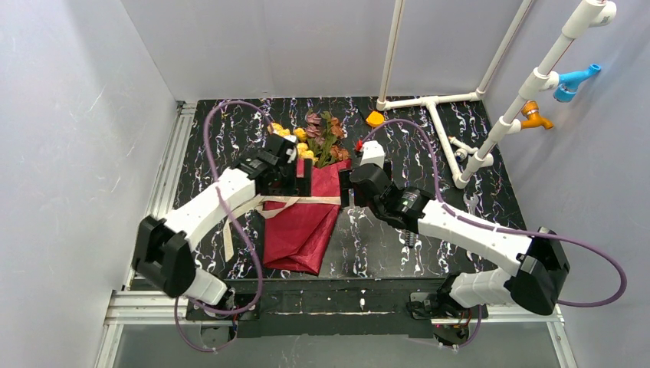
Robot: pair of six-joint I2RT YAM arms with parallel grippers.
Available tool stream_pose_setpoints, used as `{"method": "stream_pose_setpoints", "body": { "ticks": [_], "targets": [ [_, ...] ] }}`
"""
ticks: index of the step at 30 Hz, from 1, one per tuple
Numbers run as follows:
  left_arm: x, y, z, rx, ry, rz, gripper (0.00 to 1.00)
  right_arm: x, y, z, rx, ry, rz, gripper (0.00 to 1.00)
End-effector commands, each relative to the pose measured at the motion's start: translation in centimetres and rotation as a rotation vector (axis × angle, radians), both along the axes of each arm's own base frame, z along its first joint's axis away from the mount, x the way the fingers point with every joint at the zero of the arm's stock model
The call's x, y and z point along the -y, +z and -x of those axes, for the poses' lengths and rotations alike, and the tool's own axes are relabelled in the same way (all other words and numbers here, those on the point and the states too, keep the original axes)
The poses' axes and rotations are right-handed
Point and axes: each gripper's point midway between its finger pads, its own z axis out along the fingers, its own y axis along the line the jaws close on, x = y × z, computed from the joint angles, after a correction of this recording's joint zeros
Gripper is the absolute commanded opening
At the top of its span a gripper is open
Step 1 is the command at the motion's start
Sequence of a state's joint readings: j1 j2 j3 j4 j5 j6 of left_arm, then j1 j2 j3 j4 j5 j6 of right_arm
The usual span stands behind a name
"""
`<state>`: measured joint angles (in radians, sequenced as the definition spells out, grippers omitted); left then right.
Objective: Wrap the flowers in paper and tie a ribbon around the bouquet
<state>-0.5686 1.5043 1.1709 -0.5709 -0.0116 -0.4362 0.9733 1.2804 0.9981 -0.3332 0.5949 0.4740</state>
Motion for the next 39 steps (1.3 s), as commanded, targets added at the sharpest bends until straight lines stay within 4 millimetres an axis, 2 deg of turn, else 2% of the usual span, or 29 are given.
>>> {"method": "stream_pose_setpoints", "body": {
  "ticks": [1,5,8,10,14,18,24,27,31,33,36,39],
  "targets": [
    [-5.2,6.7,0.3,0.168,0.171,-0.087,0.98,-1.2,0.8,-0.6,0.017,0.021,-0.040,0.93],
    [-12.4,6.4,3.1,0.152,0.479,-0.209,0.94,-2.0,-0.1,-0.7,-0.009,0.043,-0.028,0.93],
    [-15.9,3.6,5.4,0.092,0.649,-0.182,0.89,-2.9,-0.8,-0.4,-0.039,0.070,-0.042,0.93],
    [-17.1,0.8,6.9,0.013,0.740,-0.114,0.86,-3.4,-1.2,-0.1,-0.060,0.092,-0.050,0.93],
    [-18.4,-2.9,8.1,-0.077,0.833,-0.025,0.86,-3.8,-2.0,0.3,-0.091,0.118,-0.040,0.93],
    [-18.9,-5.3,7.8,-0.145,0.820,-0.053,0.88,-3.6,-2.6,0.6,-0.108,0.123,-0.026,0.93],
    [-19.8,-6.9,6.2,-0.178,0.809,-0.104,0.87,-3.5,-2.8,0.9,-0.122,0.132,-0.020,0.93],
    [-20.6,-7.6,6.0,-0.202,0.810,-0.146,0.85,-3.1,-2.8,1.0,-0.118,0.131,-0.012,0.93],
    [-20.4,-9.1,5.8,-0.242,0.825,-0.104,0.83,-3.0,-2.8,0.8,-0.111,0.128,-0.001,0.94],
    [-20.3,-9.8,5.6,-0.259,0.827,-0.088,0.76,-3.0,-2.8,0.7,-0.114,0.129,0.007,0.94],
    [-19.9,-10.4,5.4,-0.280,0.821,-0.067,0.59,-3.0,-3.0,0.7,-0.120,0.131,0.017,0.94],
    [-18.9,-10.2,4.8,-0.272,0.794,-0.004,0.30,-3.0,-3.0,0.6,-0.117,0.127,0.021,0.94]
  ]
}}
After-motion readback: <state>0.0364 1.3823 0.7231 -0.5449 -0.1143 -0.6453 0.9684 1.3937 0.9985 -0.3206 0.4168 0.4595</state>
